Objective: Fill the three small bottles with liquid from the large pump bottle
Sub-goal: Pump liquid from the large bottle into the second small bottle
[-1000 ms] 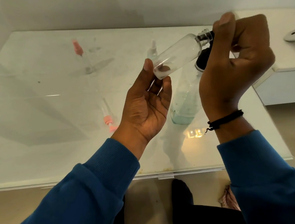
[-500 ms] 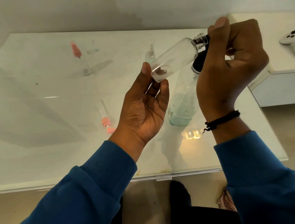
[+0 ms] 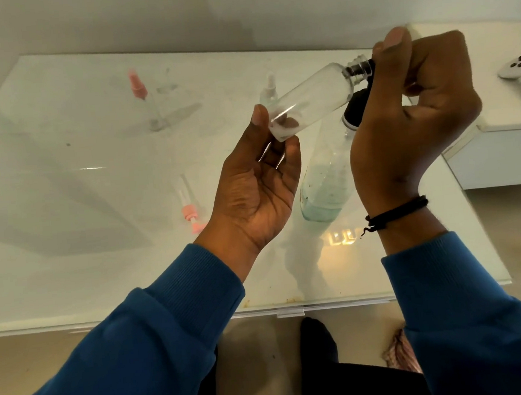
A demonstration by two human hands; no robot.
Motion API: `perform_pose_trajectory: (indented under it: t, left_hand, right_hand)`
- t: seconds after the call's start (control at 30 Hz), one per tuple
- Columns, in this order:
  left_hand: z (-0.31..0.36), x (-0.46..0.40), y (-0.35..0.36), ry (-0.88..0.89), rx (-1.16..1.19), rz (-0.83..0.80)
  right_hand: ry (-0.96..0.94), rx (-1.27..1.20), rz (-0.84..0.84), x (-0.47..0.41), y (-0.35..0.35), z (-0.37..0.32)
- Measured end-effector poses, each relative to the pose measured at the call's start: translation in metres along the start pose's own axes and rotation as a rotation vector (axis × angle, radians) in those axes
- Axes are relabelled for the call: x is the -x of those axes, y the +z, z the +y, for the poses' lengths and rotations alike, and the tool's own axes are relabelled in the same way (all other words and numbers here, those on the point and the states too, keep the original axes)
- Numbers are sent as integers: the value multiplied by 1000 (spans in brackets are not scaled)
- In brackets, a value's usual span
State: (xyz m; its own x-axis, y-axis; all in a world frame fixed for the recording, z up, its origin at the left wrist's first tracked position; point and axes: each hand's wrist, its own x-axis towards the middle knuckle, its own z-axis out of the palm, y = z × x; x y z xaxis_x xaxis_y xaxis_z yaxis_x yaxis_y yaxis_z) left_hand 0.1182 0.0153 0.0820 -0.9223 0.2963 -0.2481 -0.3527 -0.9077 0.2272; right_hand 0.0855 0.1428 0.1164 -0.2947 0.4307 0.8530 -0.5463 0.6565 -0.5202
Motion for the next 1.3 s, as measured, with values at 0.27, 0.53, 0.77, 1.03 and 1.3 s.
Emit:
perform_pose_trajectory:
  t: [0.27,0.53,0.77,1.03,1.3]
  left_hand:
    - [-1,2,3,-5,-22,8]
    - [-2,3,2,-13,-19,20]
    - [-2,3,2,-15,-11,15]
    - [-2,2,3,-12,-9,23]
    - [-2,2,4,-6,-25,22]
  right_hand:
    - [-16,28,21,-4,0,5]
    - [2,3,9,0,-1,5]
    - [-10,-13,17,2,-1,7]
    - [-23,-33,6,-1,1,9]
    - [-30,-18,7,-4,2,8]
